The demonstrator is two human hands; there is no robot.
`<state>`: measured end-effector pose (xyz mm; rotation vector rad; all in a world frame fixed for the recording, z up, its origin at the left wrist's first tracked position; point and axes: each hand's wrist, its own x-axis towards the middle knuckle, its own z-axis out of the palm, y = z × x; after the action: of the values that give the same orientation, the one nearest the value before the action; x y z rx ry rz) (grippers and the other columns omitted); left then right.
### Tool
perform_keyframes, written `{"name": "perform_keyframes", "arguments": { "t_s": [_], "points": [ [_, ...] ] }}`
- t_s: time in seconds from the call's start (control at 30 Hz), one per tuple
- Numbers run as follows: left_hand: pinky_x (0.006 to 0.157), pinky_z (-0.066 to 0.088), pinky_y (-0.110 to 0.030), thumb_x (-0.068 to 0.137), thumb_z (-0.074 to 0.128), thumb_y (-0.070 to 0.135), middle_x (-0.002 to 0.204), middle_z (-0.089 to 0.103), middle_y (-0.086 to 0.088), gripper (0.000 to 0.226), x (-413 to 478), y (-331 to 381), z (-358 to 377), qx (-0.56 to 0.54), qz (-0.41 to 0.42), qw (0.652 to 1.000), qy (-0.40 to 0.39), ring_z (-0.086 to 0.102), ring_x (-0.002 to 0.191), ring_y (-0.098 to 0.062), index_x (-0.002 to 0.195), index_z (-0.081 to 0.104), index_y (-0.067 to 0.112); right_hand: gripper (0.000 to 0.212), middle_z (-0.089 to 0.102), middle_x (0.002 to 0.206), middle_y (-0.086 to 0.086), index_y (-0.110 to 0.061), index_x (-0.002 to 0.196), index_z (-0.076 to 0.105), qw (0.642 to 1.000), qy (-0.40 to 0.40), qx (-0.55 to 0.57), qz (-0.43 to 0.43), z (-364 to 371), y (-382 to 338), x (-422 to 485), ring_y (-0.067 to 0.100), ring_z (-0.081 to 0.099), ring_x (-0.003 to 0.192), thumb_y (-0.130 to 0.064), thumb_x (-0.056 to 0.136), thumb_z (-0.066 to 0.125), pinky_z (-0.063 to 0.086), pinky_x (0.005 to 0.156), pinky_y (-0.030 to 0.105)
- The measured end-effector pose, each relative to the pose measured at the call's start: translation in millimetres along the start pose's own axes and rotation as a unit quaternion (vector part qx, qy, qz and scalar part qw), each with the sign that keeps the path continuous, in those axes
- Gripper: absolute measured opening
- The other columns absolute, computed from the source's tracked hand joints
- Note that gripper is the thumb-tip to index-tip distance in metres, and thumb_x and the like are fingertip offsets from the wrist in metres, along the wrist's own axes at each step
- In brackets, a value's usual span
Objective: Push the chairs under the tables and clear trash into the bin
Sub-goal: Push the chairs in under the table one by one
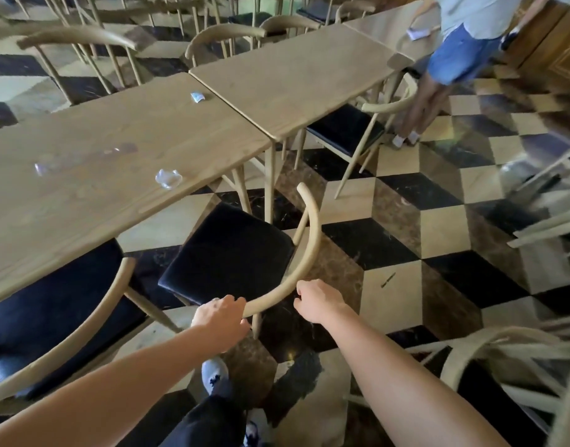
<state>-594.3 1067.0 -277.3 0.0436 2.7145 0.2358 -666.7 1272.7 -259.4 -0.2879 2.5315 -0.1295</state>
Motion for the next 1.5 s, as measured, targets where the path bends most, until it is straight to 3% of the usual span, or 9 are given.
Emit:
{"name": "perform_keyframes", "arguments": {
  "t_s": [0.1, 0.3, 0.47, 0.57, 0.83, 1.07, 1.2, 1.33, 1.5],
  "points": [
    [0.07, 0.041, -0.03, 0.098, 0.047, 0.043, 0.096, 0.047, 0.006, 0.029, 19.6, -6.8, 6.5, -0.007, -0.001, 1.0, -0.007, 0.058, 0.096, -0.018, 0.121, 0.054, 0.024, 0.032, 0.063, 0.126, 0.005, -0.019, 0.133, 0.056, 1.0, 0.007, -0.004, -0.001, 1.2, 0.7, 19.9, 0.026, 0.062, 0.113, -0.032, 0.103, 0.05, 0.054, 0.092, 0.042],
    [0.071, 0.043, -0.031, 0.098, 0.047, 0.047, 0.106, 0.056, 0.003, 0.031, 52.5, -15.9, 24.0, -0.037, -0.005, 0.999, -0.007, 0.058, 0.098, -0.018, 0.118, 0.053, 0.024, 0.042, 0.055, 0.132, 0.005, -0.021, 0.14, 0.046, 0.997, 0.025, -0.06, -0.032, 6.3, 9.8, 55.3, 0.023, 0.056, 0.117, -0.039, 0.103, 0.053, 0.053, 0.094, 0.038],
    [0.085, 0.05, -0.038, 0.097, 0.046, 0.051, 0.112, 0.057, 0.0, 0.035, 62.1, -14.2, 38.0, -0.042, -0.035, 0.998, -0.025, 0.055, 0.107, -0.023, 0.118, 0.053, 0.023, 0.054, 0.041, 0.146, 0.008, -0.021, 0.146, 0.039, 0.988, -0.01, -0.115, -0.102, 9.1, 26.0, 80.3, 0.025, 0.05, 0.125, -0.047, 0.1, 0.054, 0.049, 0.099, 0.039],
    [0.091, 0.047, -0.039, 0.097, 0.044, 0.053, 0.117, 0.057, -0.001, 0.04, 68.4, -7.1, 47.0, -0.039, -0.052, 0.997, -0.039, 0.054, 0.112, -0.024, 0.123, 0.051, 0.023, 0.056, 0.041, 0.144, 0.01, -0.02, 0.145, 0.04, 0.979, -0.021, -0.147, -0.141, 5.8, 39.5, 98.7, 0.025, 0.052, 0.123, -0.05, 0.1, 0.053, 0.049, 0.1, 0.037],
    [0.092, 0.046, -0.041, 0.095, 0.045, 0.058, 0.121, 0.054, -0.002, 0.047, 85.0, 27.3, 64.3, -0.054, -0.138, 0.988, -0.033, 0.049, 0.114, -0.026, 0.128, 0.05, 0.024, 0.049, 0.038, 0.148, 0.012, -0.026, 0.14, 0.05, 0.924, -0.006, -0.254, -0.287, -12.5, 74.8, 153.1, 0.029, 0.038, 0.134, -0.056, 0.101, 0.046, 0.041, 0.108, 0.042],
    [0.091, 0.045, -0.043, 0.096, 0.045, 0.055, 0.118, 0.055, -0.002, 0.043, 105.4, 48.8, 67.7, -0.063, -0.141, 0.988, -0.008, 0.051, 0.11, -0.028, 0.123, 0.05, 0.022, 0.069, 0.046, 0.152, 0.009, -0.028, 0.139, 0.055, 0.87, -0.032, -0.341, -0.356, -37.4, 87.9, 199.2, 0.034, 0.036, 0.144, -0.075, 0.094, 0.033, 0.022, 0.119, 0.058],
    [0.086, 0.043, -0.042, 0.097, 0.038, 0.063, 0.112, 0.058, -0.001, 0.049, 115.3, 51.0, 80.9, -0.059, -0.134, 0.989, 0.007, 0.055, 0.105, -0.028, 0.119, 0.053, 0.022, 0.079, 0.059, 0.139, 0.003, -0.028, 0.131, 0.061, 0.858, -0.036, -0.336, -0.388, -33.8, 93.1, 223.4, 0.028, 0.049, 0.133, -0.084, 0.086, 0.028, 0.028, 0.117, 0.057],
    [0.061, 0.049, -0.04, 0.089, 0.035, 0.067, 0.081, 0.059, 0.0, 0.057, 118.1, 44.3, 100.5, -0.03, -0.086, 0.994, 0.055, 0.057, 0.072, -0.025, 0.093, 0.063, 0.018, 0.079, 0.068, 0.116, 0.0, -0.025, 0.114, 0.066, 0.83, -0.046, -0.335, -0.442, -30.0, 96.1, 242.8, 0.023, 0.06, 0.108, -0.086, 0.084, 0.026, 0.04, 0.107, 0.049],
    [0.058, 0.051, -0.038, 0.086, 0.054, 0.072, 0.081, 0.058, -0.001, 0.056, 124.4, 35.1, 127.0, -0.033, -0.06, 0.993, 0.093, 0.054, 0.071, -0.025, 0.093, 0.059, 0.017, 0.078, 0.069, 0.105, -0.002, -0.023, 0.105, 0.067, 0.81, -0.04, -0.331, -0.483, -27.1, 97.7, 256.8, 0.021, 0.061, 0.094, -0.087, 0.083, 0.029, 0.048, 0.092, 0.044]
  ]
}}
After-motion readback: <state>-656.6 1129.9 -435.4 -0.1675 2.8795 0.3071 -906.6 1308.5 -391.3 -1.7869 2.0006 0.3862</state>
